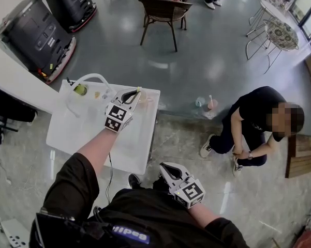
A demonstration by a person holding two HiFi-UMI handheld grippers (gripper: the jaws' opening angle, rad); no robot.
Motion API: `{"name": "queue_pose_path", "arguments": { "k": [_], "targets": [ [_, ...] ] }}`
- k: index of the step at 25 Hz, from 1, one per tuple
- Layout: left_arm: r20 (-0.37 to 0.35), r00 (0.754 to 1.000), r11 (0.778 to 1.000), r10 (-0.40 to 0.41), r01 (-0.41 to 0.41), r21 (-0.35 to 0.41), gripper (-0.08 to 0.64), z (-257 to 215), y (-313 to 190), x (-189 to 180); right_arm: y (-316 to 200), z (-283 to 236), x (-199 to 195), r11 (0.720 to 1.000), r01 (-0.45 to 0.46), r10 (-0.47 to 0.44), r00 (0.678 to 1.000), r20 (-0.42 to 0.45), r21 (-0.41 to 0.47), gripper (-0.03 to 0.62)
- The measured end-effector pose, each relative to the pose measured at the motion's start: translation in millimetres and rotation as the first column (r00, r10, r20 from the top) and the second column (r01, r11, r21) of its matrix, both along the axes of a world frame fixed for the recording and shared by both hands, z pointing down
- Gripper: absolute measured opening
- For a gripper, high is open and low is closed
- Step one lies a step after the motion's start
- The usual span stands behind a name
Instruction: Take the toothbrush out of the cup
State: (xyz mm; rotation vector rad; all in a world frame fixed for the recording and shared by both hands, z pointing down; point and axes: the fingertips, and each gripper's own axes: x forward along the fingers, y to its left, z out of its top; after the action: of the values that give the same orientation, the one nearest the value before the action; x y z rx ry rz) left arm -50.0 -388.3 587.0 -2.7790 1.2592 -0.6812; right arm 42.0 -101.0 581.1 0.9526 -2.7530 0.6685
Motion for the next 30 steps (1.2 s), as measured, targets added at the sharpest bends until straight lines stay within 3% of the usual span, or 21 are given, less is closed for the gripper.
{"name": "queue_pose_path", "arguments": {
  "k": [15, 30],
  "targets": [
    [-0.136, 0.989, 0.999, -0.053, 0.054, 0.004, 0.018, -29, 60, -28, 10, -14, -12, 0.999, 0.020, -0.019, 1.000, -0.017, 0.032, 0.012],
    [-0.215, 0.972, 0.995, -0.096, 0.098, -0.003, 0.018, -45, 122, -59, 15, -28, -36, 0.995, 0.068, -0.066, 0.997, -0.025, 0.075, 0.012]
  ]
}}
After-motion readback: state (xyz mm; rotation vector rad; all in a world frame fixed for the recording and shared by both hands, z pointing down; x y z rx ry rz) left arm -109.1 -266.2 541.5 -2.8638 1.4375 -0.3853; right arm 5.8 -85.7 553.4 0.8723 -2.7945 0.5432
